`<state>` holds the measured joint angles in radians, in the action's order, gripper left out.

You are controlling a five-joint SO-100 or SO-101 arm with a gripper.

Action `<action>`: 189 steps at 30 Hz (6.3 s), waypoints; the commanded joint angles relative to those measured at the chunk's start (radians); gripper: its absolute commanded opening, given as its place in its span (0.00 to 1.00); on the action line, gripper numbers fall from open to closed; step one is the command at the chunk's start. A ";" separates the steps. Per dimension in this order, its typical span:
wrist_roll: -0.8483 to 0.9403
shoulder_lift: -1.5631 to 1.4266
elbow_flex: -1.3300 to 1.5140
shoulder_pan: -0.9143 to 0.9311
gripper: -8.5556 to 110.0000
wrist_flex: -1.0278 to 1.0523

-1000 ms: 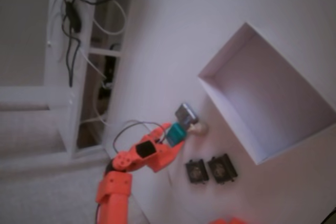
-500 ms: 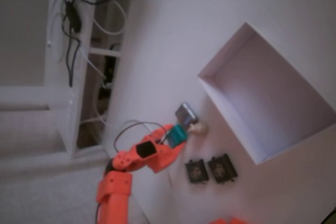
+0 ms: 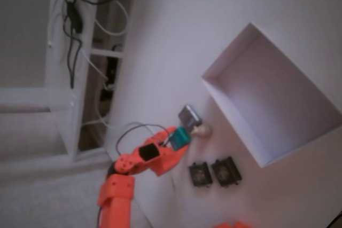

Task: Grasp the green cube and put it in the bin.

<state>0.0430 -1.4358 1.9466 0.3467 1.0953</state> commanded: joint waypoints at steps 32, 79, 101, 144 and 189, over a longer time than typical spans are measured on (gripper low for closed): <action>0.000 -0.005 -0.037 -0.012 0.20 0.089; 0.028 -0.100 -0.130 -0.040 0.17 0.115; 0.028 -0.345 0.172 -0.227 0.24 0.000; 0.029 -0.442 0.360 -0.278 0.41 0.055; 0.028 -0.339 0.331 -0.287 0.19 0.017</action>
<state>0.0721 -1.7748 2.3040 0.0583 1.1229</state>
